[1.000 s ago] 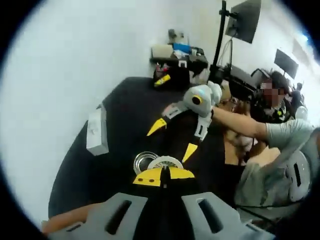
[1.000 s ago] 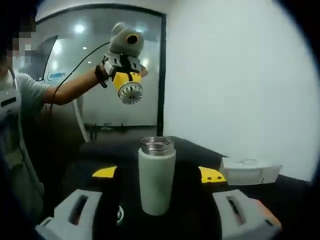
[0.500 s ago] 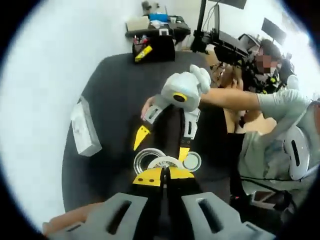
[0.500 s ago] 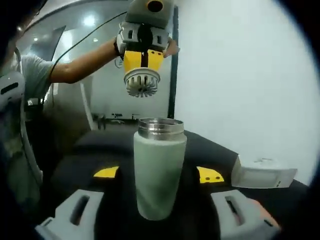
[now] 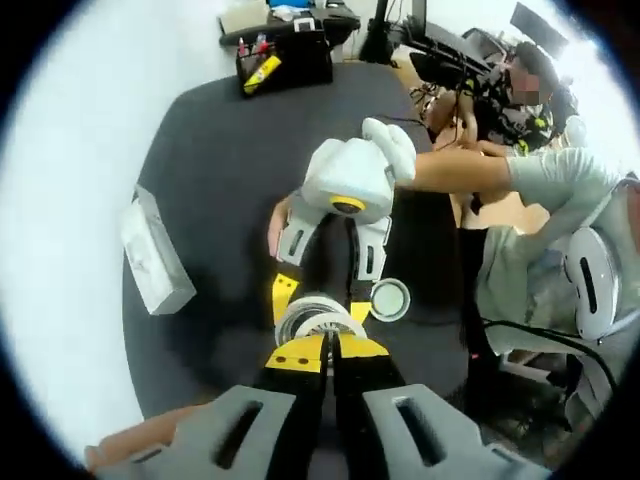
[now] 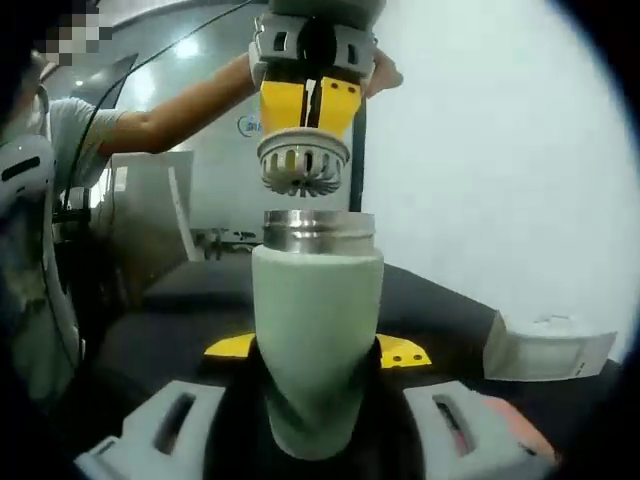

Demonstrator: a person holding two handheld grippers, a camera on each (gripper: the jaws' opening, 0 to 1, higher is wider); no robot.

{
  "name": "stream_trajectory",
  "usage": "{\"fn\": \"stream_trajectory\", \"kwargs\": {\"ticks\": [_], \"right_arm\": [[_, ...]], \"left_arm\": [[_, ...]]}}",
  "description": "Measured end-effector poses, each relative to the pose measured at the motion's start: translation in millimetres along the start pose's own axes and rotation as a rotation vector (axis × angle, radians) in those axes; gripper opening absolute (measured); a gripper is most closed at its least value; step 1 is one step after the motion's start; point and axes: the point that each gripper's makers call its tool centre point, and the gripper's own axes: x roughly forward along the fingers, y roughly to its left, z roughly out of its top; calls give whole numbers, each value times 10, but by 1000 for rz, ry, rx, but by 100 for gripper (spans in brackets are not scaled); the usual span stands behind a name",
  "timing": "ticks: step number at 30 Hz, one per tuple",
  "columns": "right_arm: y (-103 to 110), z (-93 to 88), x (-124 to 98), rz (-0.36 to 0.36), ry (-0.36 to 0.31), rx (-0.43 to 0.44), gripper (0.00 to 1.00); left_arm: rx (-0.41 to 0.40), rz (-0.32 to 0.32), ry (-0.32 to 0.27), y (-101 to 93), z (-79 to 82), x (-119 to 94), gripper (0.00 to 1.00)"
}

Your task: Assemble the cup parts correctly, then place the assembled cup into the box.

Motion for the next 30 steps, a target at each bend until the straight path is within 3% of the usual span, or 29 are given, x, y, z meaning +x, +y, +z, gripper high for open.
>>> {"fn": "stream_trajectory", "kwargs": {"ticks": [7,13,18,30], "right_arm": [[-7,13,-14,-3,-24,19,41],[-5,15,-19,-4,-28,20,41],[-9,14,-20,-6,-31,22,41],[-7,11,-28,-6,-36,24,41]], "left_arm": [[15,-13,31,1,-21,59,0],[41,20,88,40,-78,138,0],[51,14,87,-27,-79,215,0],[63,21,134,33,-114,332,0]]}}
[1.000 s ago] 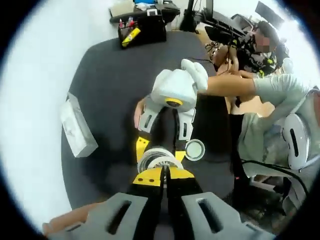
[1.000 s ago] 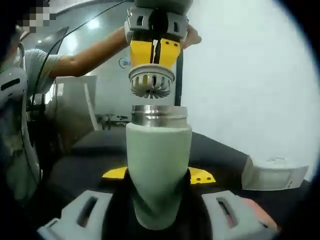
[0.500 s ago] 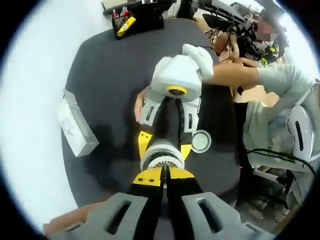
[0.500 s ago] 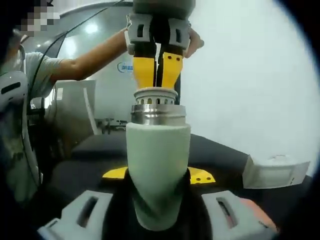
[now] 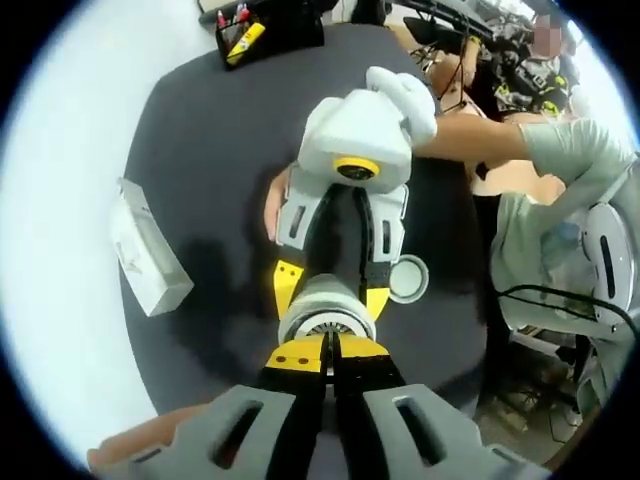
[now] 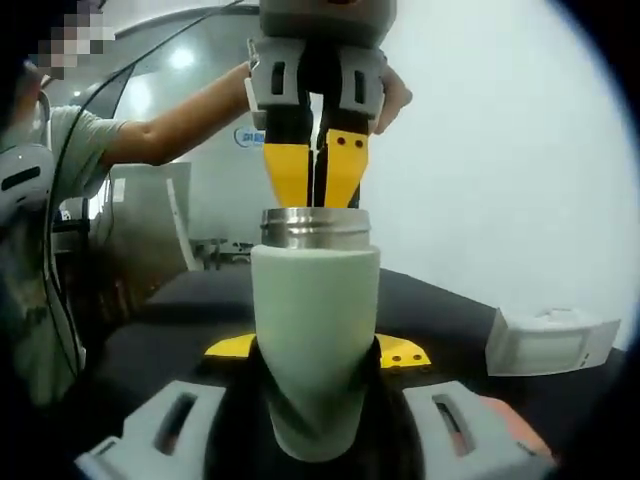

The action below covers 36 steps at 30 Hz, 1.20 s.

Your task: Assemble the cup parts correctly, then place the assembled cup into the box.

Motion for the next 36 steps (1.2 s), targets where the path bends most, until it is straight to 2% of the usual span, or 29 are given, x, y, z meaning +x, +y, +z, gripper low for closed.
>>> {"fn": "stream_trajectory", "kwargs": {"ticks": [6,20,30,36], "right_arm": [[-2,1,5,-2,-3,-2,41],[-17,-7,-1,-3,-10,14,41],[-25,-6,13,-7,-19,26,41],[-23,-7,11,-6,-19,24,41]], "left_arm": [[8,-7,15,36,-11,62,0],[3,-17,17,106,19,47,0],[-72,-3,-32,109,-7,37,2],[-52,7,-31,103,-12,13,2]]}}
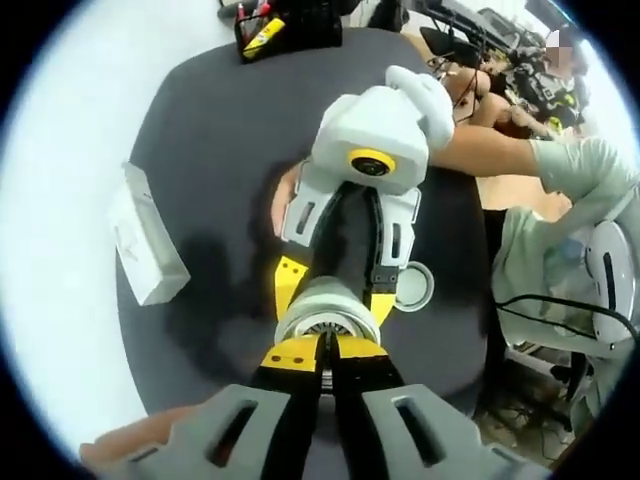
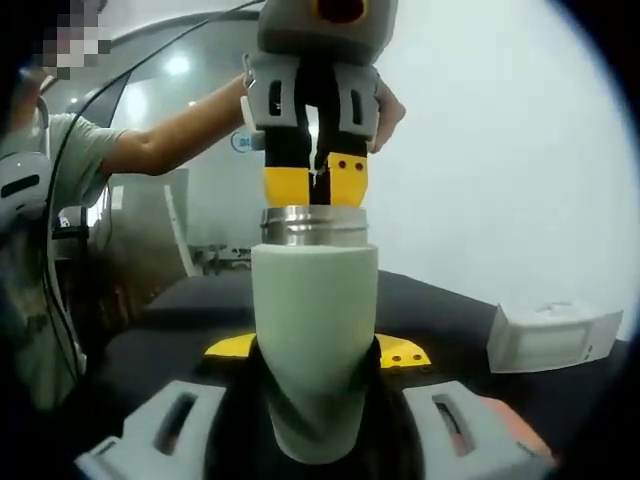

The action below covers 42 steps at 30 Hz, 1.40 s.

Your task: Assemble the cup parts correctly, then place the assembled cup into the box.

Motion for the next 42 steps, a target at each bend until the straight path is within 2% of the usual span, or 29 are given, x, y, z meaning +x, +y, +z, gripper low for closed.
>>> {"fn": "stream_trajectory", "kwargs": {"ticks": [6,11,16,18,20,21,22,23,24,25,27,29,31,33,37,38,42], "right_arm": [[0,-3,-5,1,0,3,41],[0,-3,-6,1,0,3,41],[1,-2,-5,0,-1,3,41],[2,-2,-5,0,0,2,41],[2,-2,-7,-1,1,3,41],[2,-2,-8,-1,2,3,41],[0,-3,-7,0,3,4,41],[-1,-4,-5,-1,3,5,41],[-2,-4,-4,0,2,6,41],[-3,-4,-3,-1,1,8,41],[-6,-5,-3,-1,2,11,41],[-9,-6,-5,-2,6,14,41],[-11,-9,-11,-3,10,18,41],[-10,-10,-12,-5,12,21,41],[-4,-7,2,-12,21,21,41],[4,-7,2,-14,25,18,41],[-7,-7,-11,-23,39,16,41]], "left_arm": [[30,4,-4,-37,-2,-58,5],[22,22,-54,-53,23,-146,5],[17,43,-180,-59,118,-360,5],[15,47,-266,-74,173,-481,5],[-12,0,-405,-172,253,-607,7],[-37,-33,-492,-211,299,-685,10],[-70,-45,-624,-166,359,-820,13],[-76,-54,-712,-175,368,-922,14],[-74,-58,-790,-178,366,-1024,15],[-69,-30,-890,-153,379,-1152,16],[-52,-36,-1042,-249,377,-1334,17],[-52,-2,-1206,-221,314,-1579,19],[-58,-9,-1322,-241,219,-1746,20],[-84,-14,-1384,-232,143,-1809,22],[-81,22,-1374,-240,51,-1682,35],[-86,51,-1368,-218,33,-1648,37],[-91,87,-1391,-229,-24,-1543,44]]}}
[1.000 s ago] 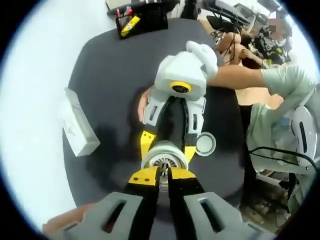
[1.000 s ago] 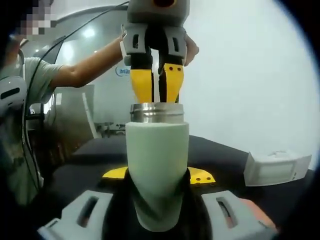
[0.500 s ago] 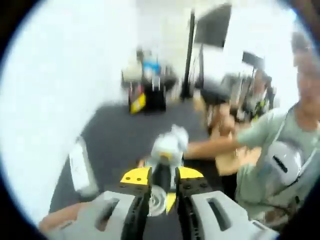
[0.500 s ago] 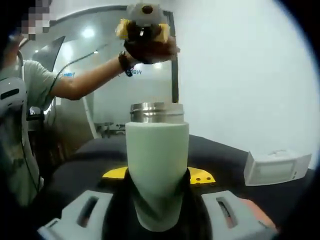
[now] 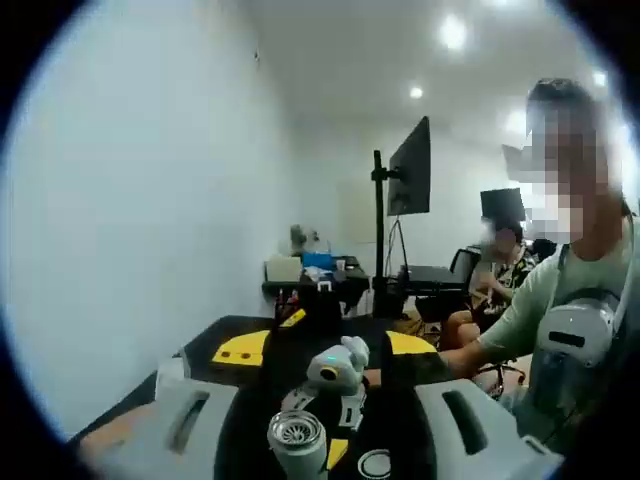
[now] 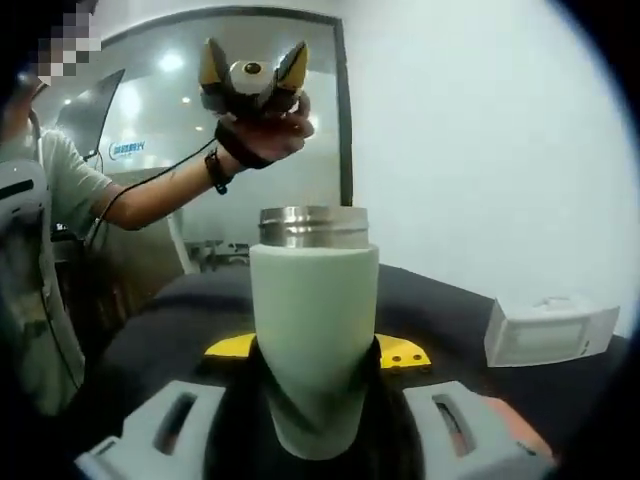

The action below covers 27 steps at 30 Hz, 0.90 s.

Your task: Assemble the cup parts correctly, then place the assembled cup into the box.

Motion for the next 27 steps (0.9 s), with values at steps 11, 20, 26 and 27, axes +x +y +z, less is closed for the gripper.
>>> {"fn": "stream_trajectory", "kwargs": {"ticks": [11,20,26,27], "right_arm": [[-59,210,-193,-40,-11,-6,45],[44,350,-612,-84,4,-23,44],[353,246,-857,-93,11,-1,43],[407,206,-887,-93,15,5,43]], "left_arm": [[-34,14,-39,-98,-220,-38,69],[-61,38,-30,-203,-392,-205,68],[-72,58,-1,-287,-566,-277,63],[-82,56,-7,-312,-575,-297,63]]}}
